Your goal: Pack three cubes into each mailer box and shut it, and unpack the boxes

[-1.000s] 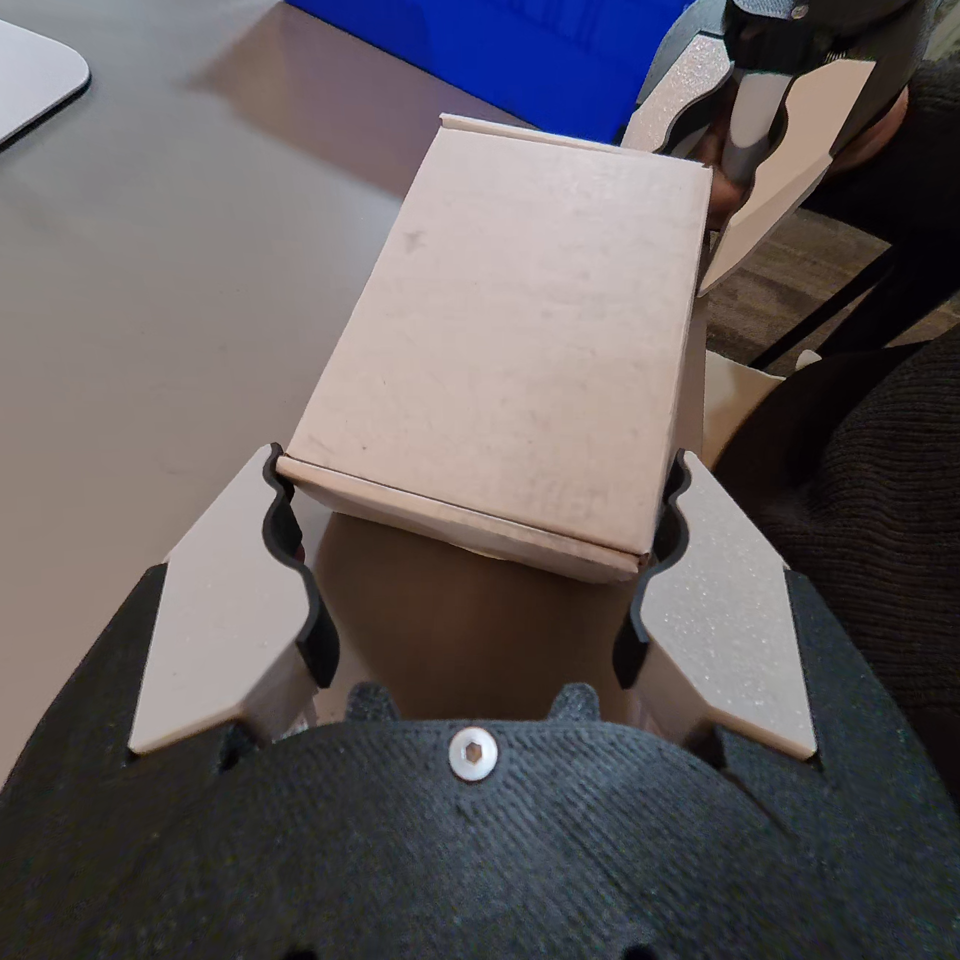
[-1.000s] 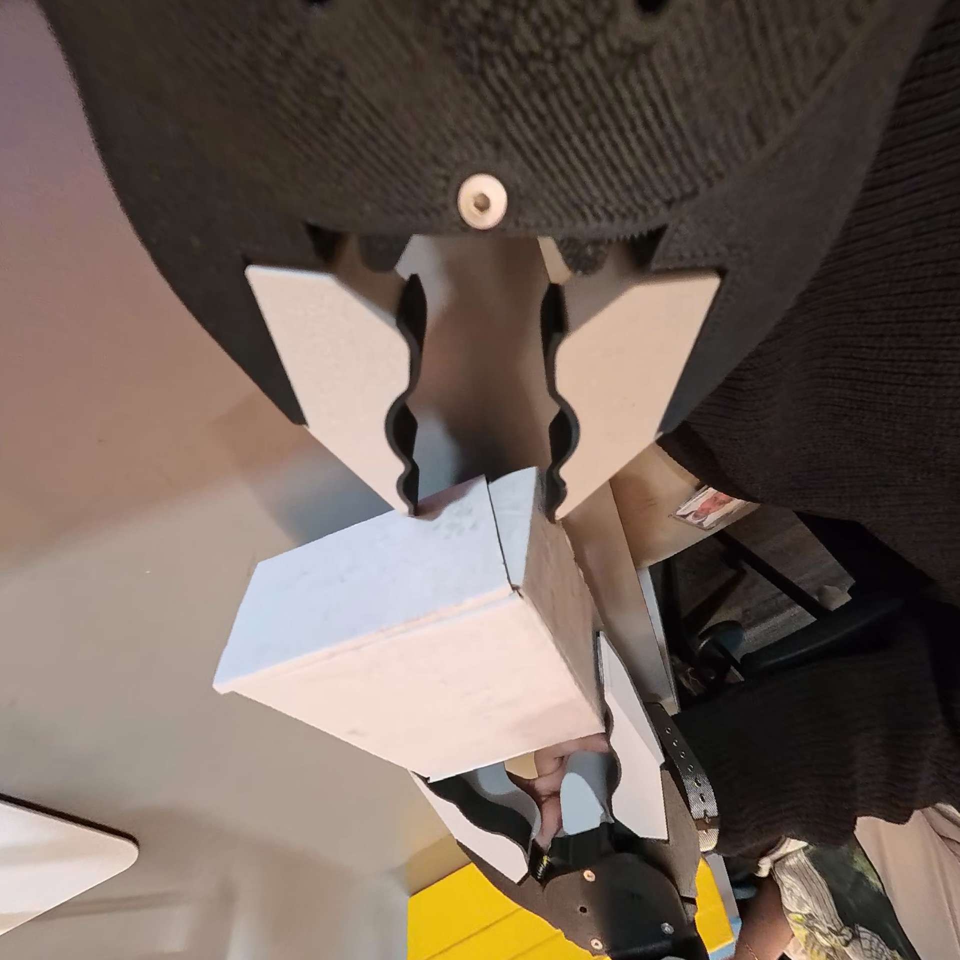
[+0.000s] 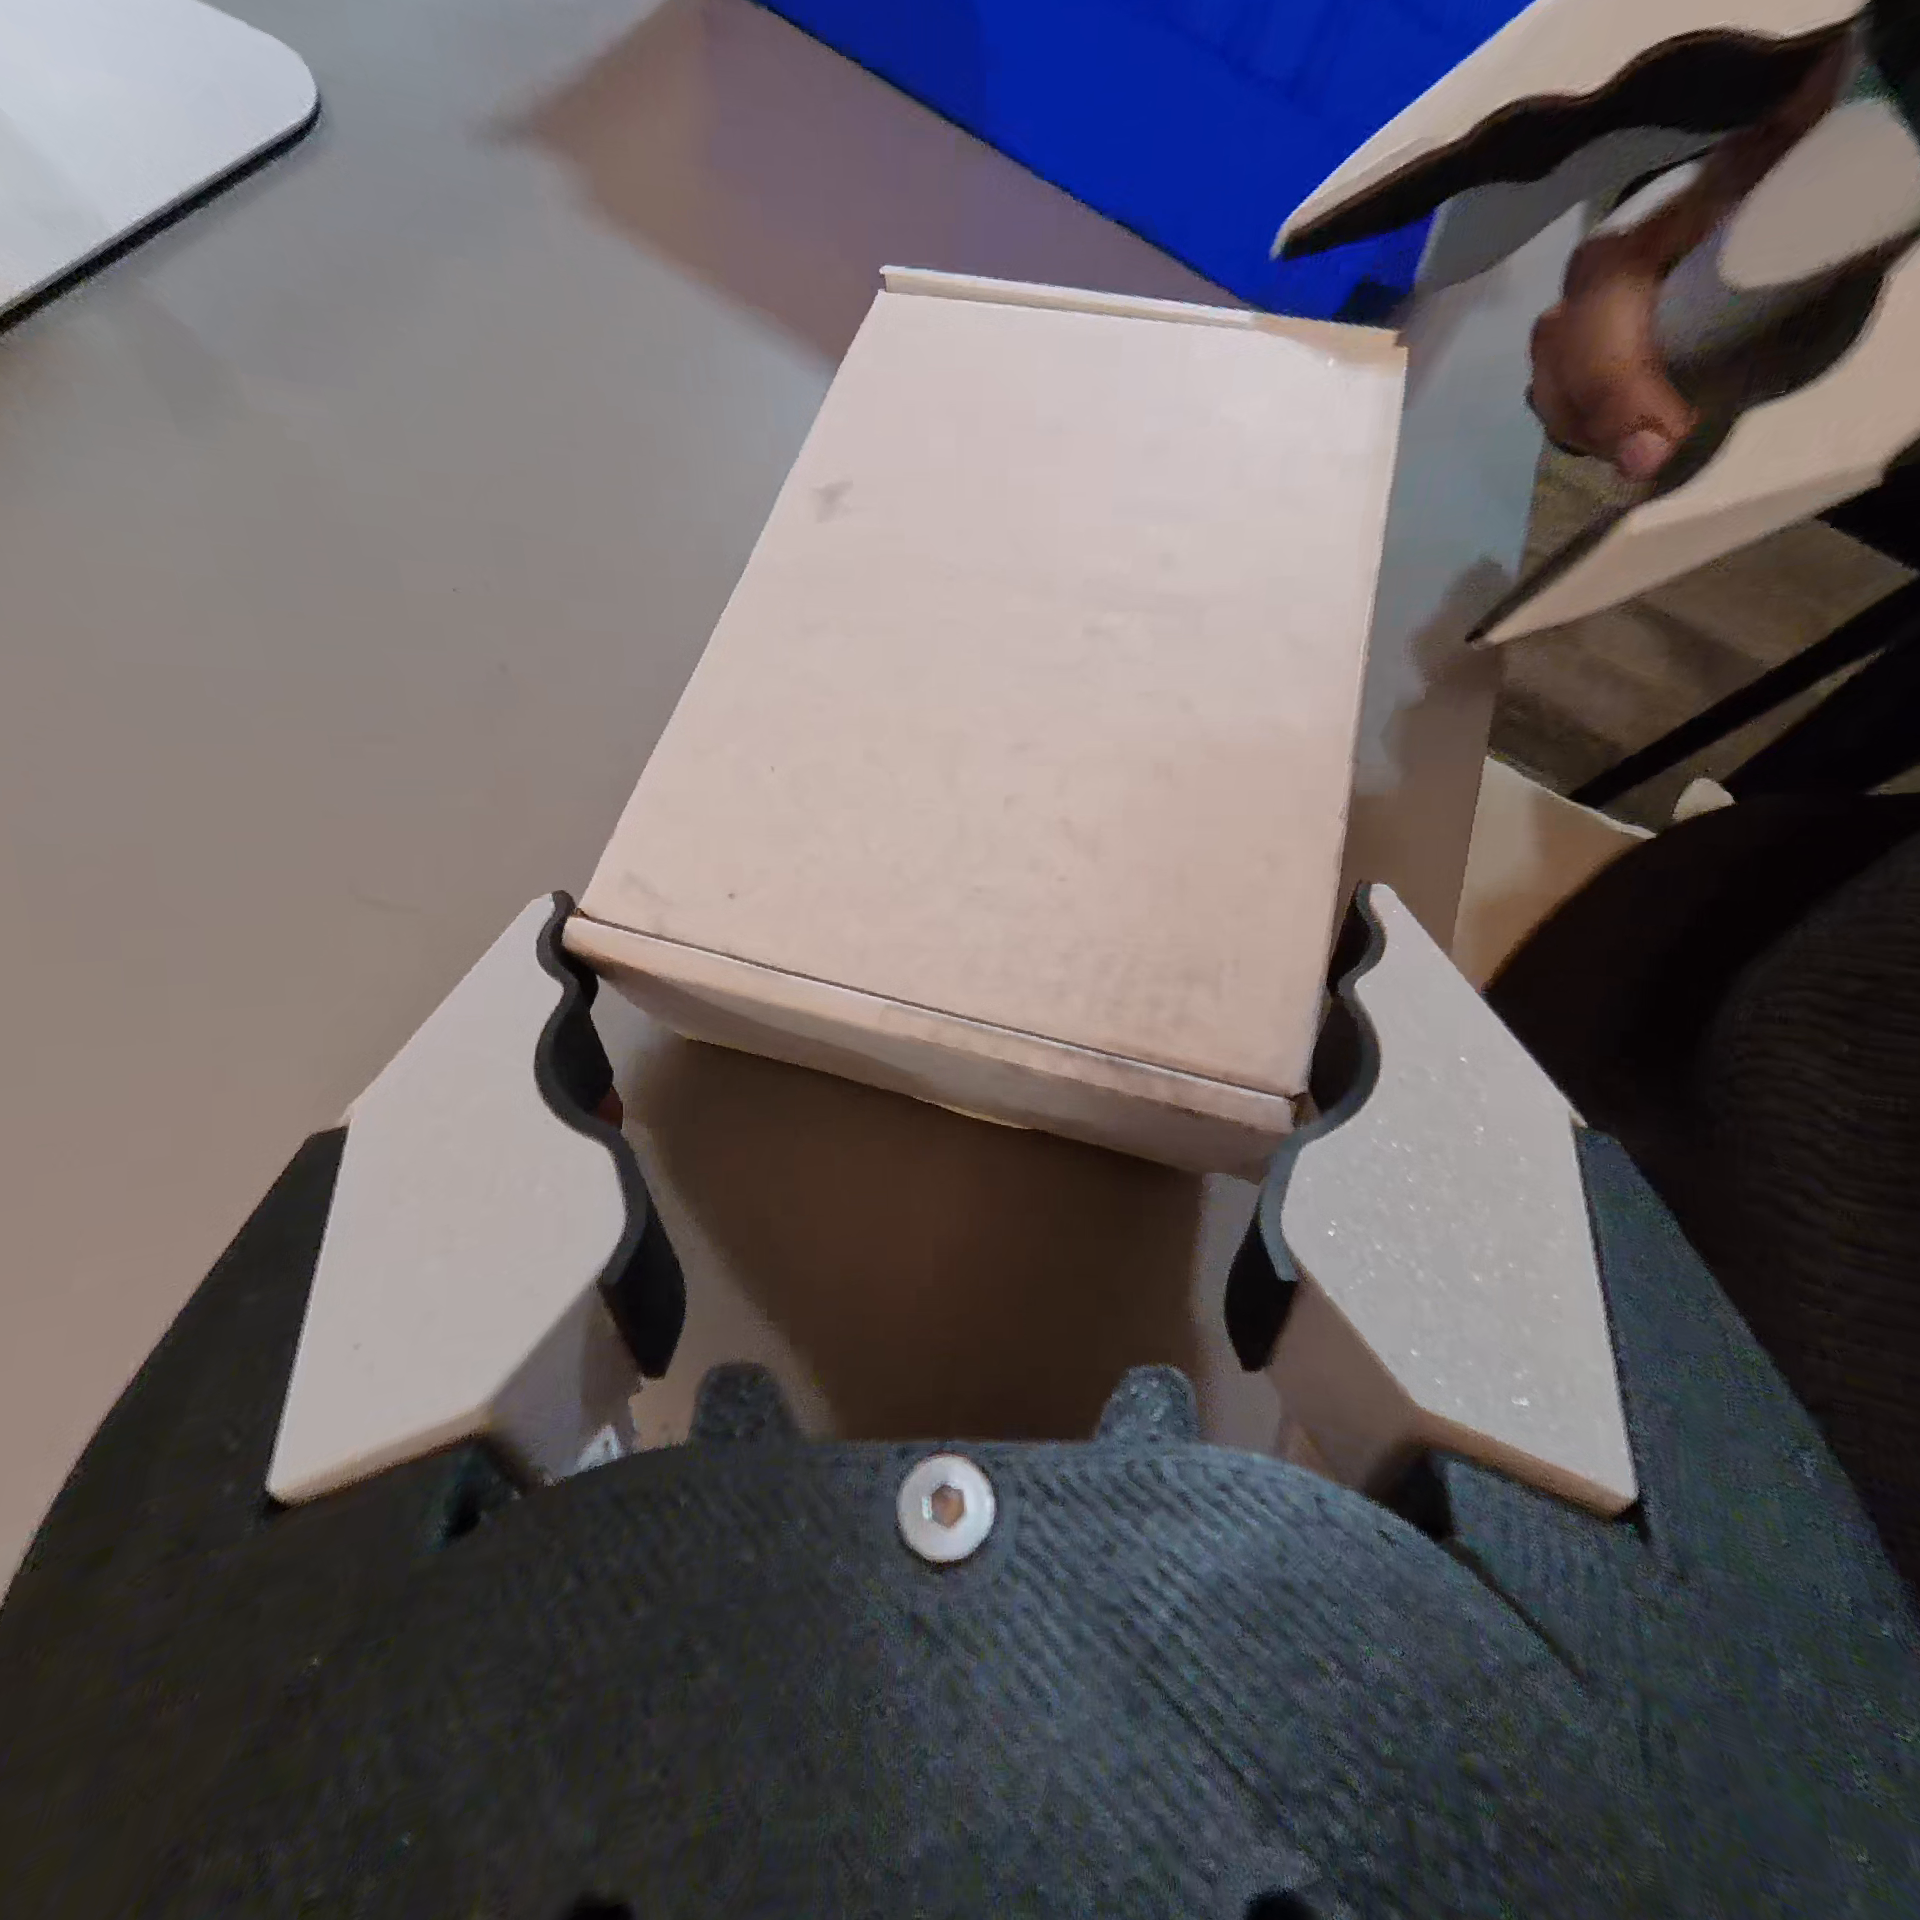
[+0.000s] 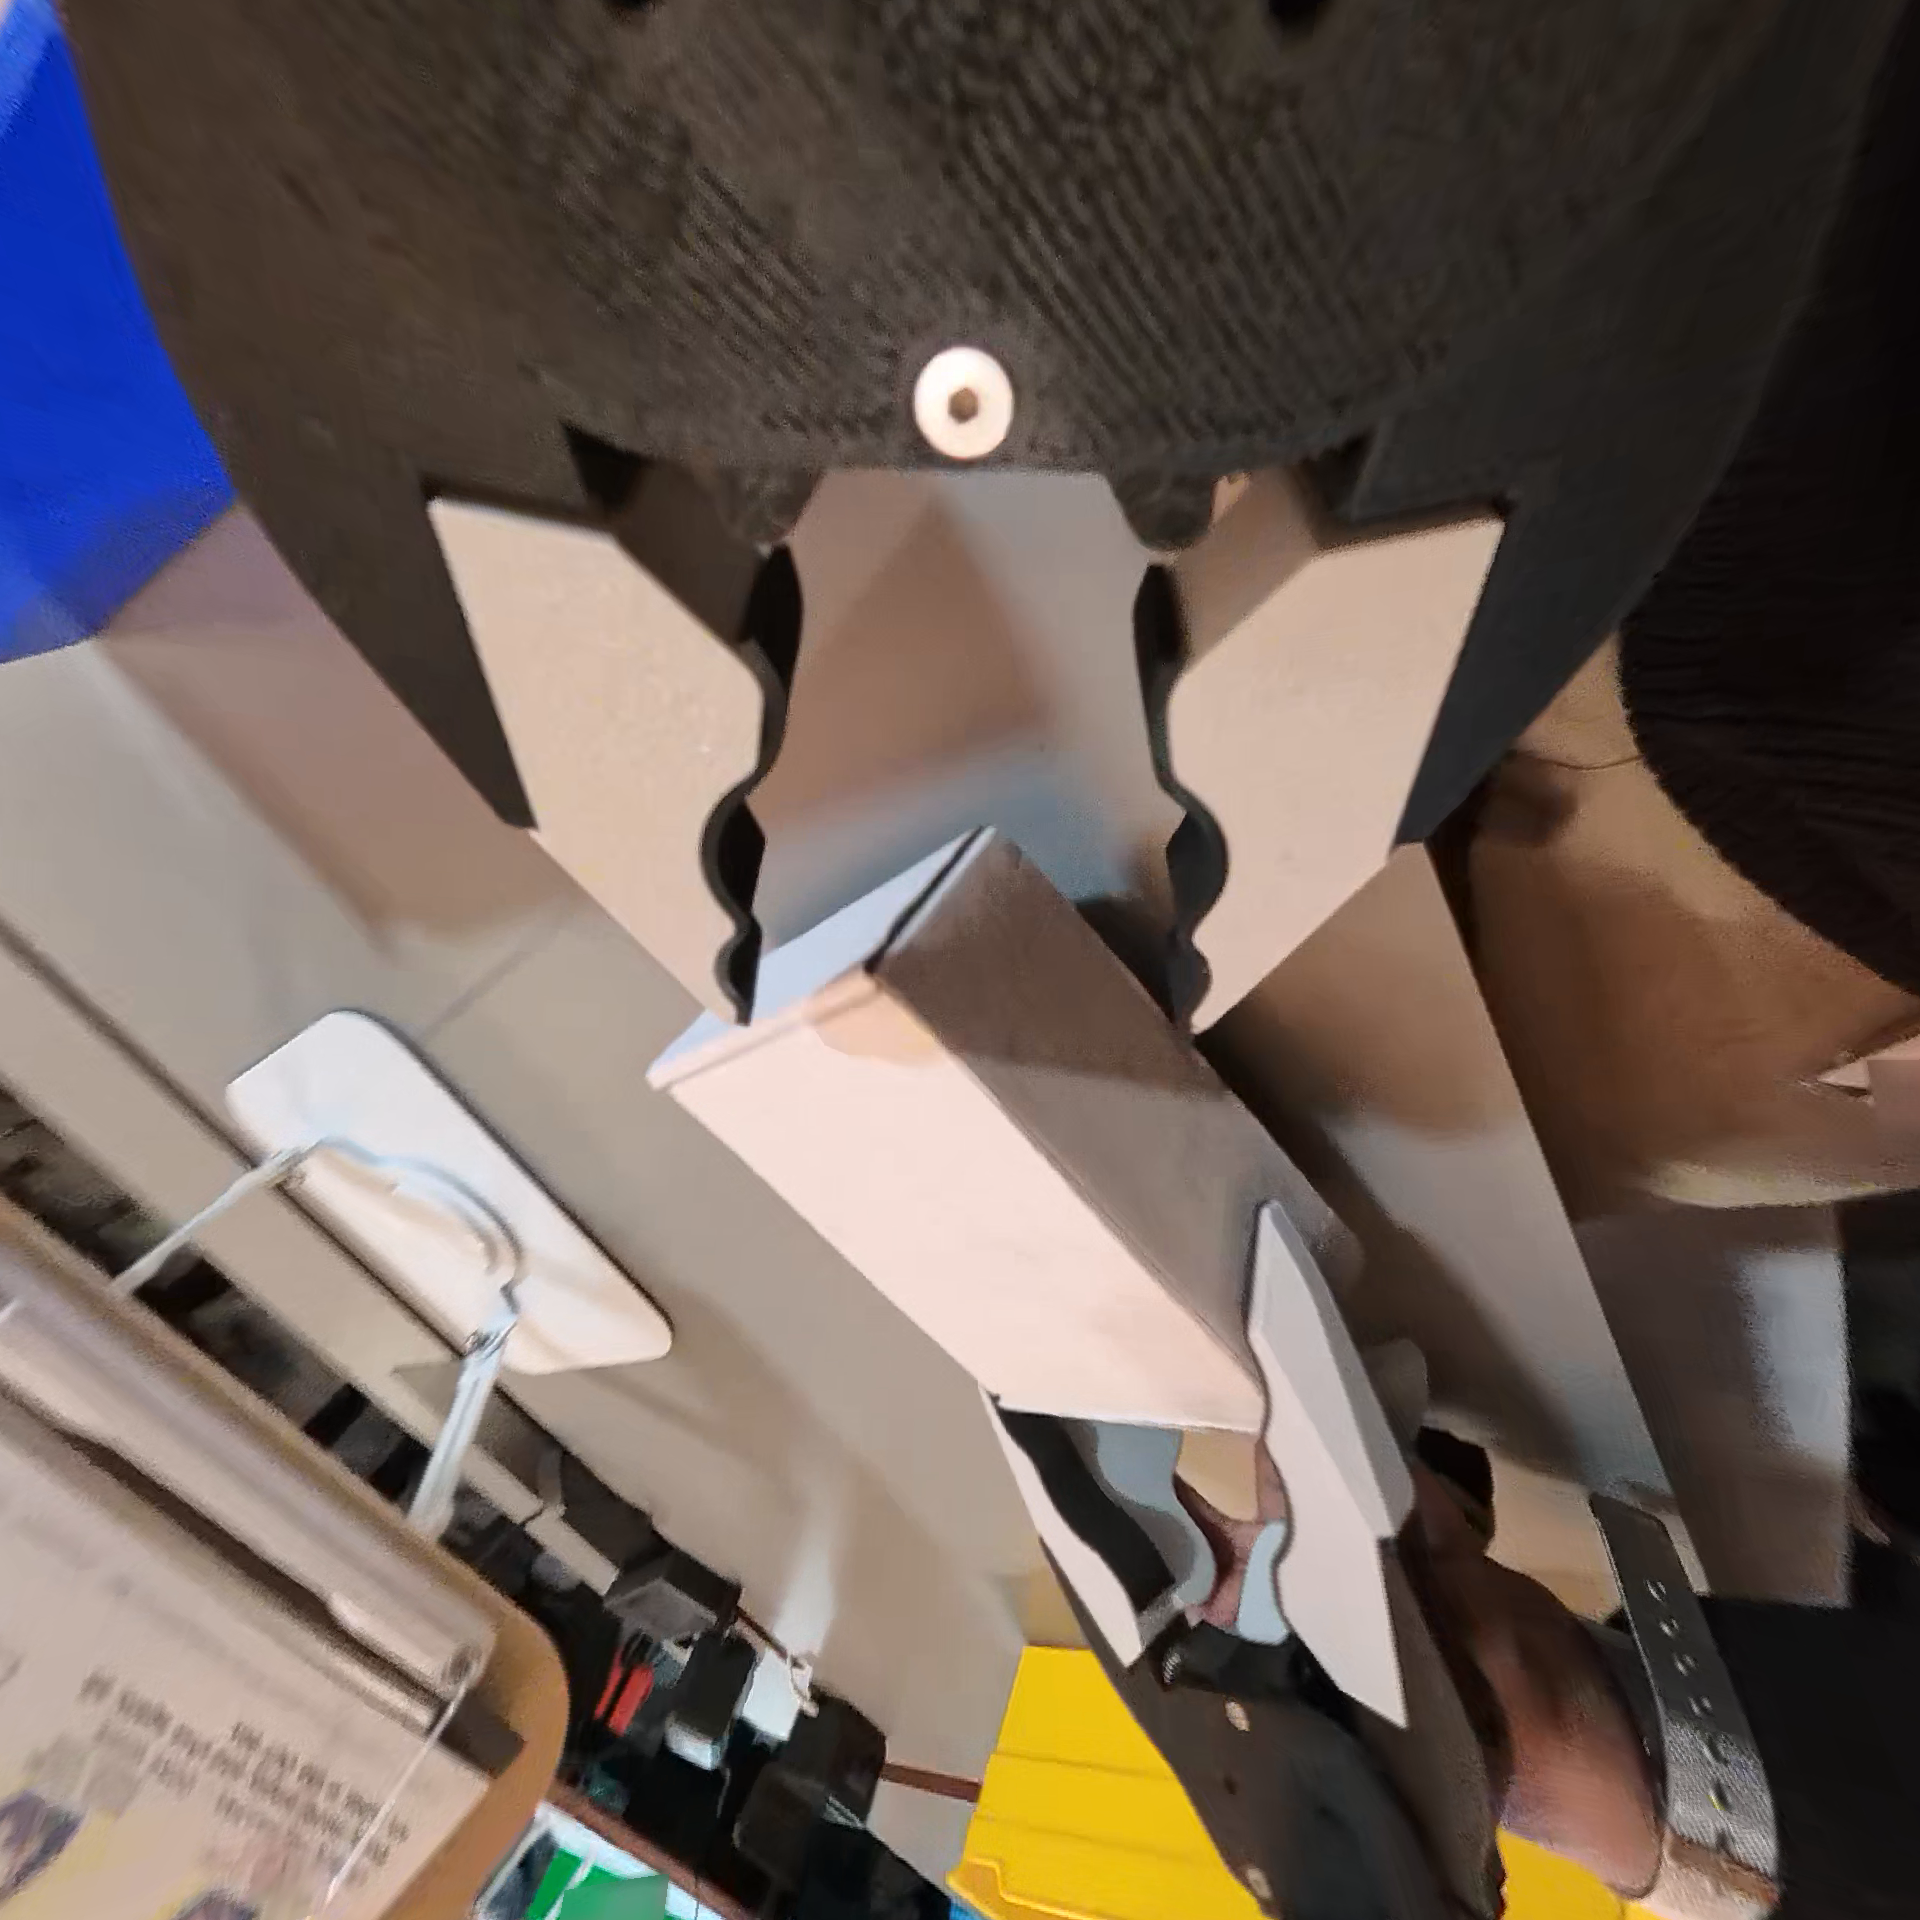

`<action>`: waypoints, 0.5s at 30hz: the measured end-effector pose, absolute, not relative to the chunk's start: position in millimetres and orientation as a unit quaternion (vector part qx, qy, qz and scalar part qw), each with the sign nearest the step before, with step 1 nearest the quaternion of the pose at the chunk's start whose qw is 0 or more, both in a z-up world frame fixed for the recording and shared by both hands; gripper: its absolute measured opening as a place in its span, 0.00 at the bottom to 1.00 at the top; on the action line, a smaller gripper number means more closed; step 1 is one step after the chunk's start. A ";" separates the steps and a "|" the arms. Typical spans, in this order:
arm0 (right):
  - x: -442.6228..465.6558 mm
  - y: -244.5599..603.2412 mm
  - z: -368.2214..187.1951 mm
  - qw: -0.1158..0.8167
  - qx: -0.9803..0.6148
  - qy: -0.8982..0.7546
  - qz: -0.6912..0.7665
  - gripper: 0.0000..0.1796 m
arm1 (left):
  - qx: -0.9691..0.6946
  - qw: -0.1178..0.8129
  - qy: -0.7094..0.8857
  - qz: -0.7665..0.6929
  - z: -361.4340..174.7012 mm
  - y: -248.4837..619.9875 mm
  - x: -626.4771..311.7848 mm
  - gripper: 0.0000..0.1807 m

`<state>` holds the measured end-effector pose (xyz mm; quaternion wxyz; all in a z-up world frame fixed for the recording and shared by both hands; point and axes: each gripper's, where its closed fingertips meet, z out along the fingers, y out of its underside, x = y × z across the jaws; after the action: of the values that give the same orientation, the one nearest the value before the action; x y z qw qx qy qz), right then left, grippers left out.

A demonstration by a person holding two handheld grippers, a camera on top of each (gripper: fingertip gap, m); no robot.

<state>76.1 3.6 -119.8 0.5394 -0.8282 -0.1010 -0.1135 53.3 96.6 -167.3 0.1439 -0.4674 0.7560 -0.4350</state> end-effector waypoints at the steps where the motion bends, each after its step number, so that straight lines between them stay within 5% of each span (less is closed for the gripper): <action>1: 74.3 4.4 -117.1 0.541 -0.823 -0.112 -0.132 0.45 | -0.474 0.148 0.756 -0.427 -167.7 95.6 54.4 0.76; 15: 56.6 30.0 -129.4 0.462 -0.781 -0.291 -0.304 0.53 | -0.559 0.190 0.712 -0.380 -163.0 77.8 45.5 0.76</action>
<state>56.6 30.0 -129.4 0.4621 -0.7806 -0.2912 -0.3039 45.5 77.8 -163.0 0.1902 -0.5593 0.7118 -0.3800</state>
